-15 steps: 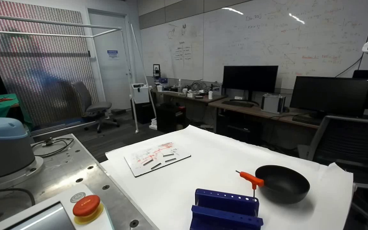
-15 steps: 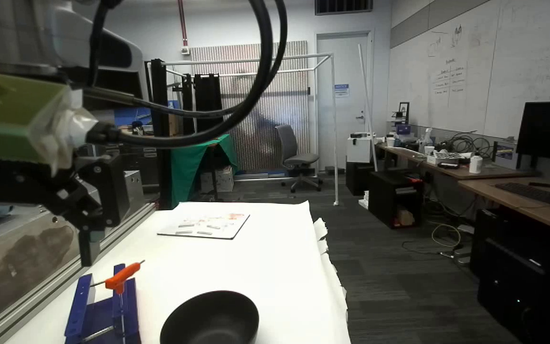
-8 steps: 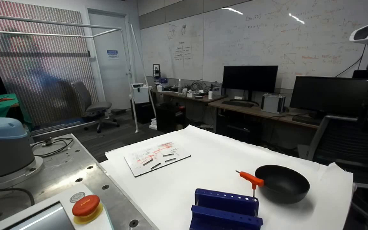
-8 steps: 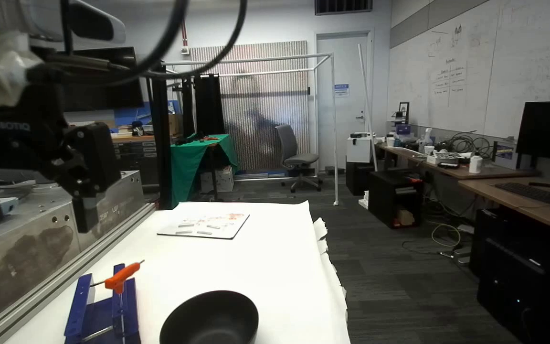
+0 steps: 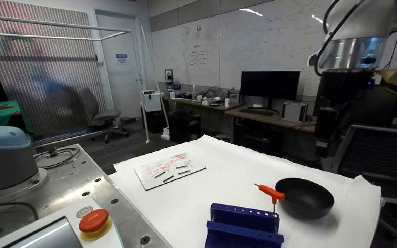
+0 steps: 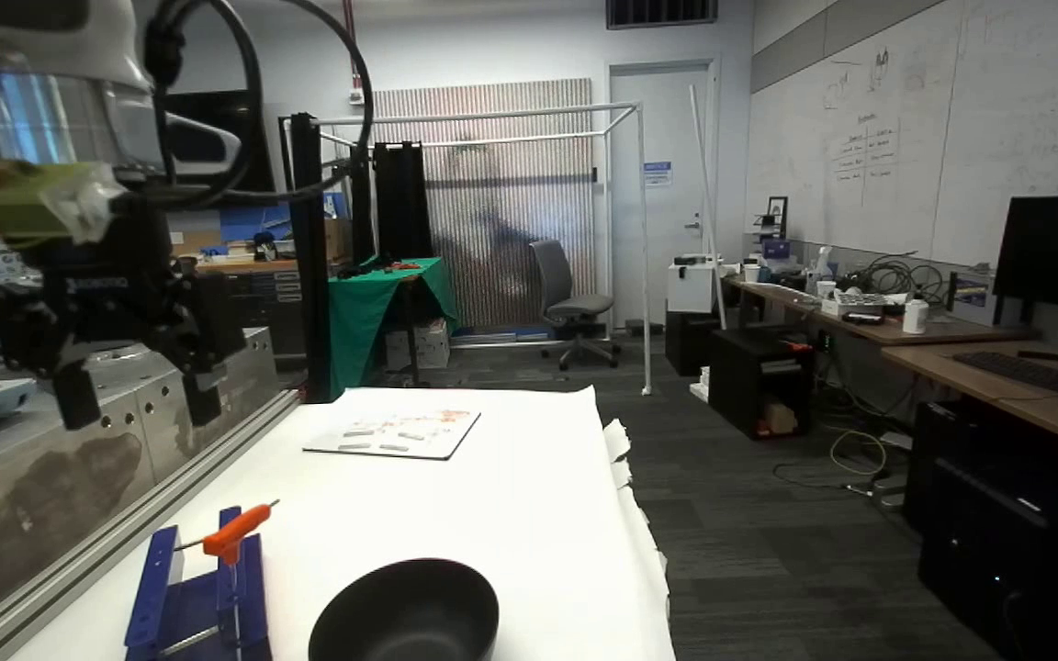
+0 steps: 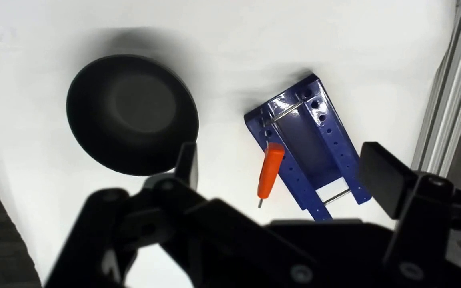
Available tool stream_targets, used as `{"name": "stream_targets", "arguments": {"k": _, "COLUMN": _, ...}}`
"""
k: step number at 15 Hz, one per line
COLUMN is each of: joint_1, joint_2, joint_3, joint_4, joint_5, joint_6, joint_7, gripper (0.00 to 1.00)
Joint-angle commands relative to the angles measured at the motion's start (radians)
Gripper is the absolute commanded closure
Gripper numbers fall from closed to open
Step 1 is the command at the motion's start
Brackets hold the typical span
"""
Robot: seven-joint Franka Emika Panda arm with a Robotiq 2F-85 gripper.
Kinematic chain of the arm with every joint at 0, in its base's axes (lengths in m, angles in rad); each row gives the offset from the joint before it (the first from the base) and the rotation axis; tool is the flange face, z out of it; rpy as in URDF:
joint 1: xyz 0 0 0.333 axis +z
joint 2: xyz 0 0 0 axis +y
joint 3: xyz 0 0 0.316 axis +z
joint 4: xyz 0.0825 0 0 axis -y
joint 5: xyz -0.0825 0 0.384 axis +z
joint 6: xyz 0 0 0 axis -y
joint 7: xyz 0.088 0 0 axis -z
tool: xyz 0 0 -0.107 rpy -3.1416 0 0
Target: Put the metal object with the orange handle in the black bowl
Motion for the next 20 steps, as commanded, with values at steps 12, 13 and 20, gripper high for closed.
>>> {"name": "stream_targets", "arguments": {"k": 12, "joint_1": 0.008, "joint_2": 0.669, "joint_3": -0.027, "joint_4": 0.439, "joint_5": -0.073, "joint_6": 0.036, "joint_7": -0.128, "gripper": 0.0}}
{"name": "stream_targets", "arguments": {"k": 13, "joint_1": 0.007, "joint_2": 0.678, "joint_3": -0.028, "joint_4": 0.441, "joint_5": -0.07, "joint_6": 0.036, "joint_7": -0.131, "gripper": 0.0}}
{"name": "stream_targets", "arguments": {"k": 20, "joint_1": 0.016, "joint_2": 0.681, "joint_3": -0.037, "joint_4": 0.426, "joint_5": -0.084, "joint_6": 0.001, "joint_7": -0.114, "gripper": 0.49}}
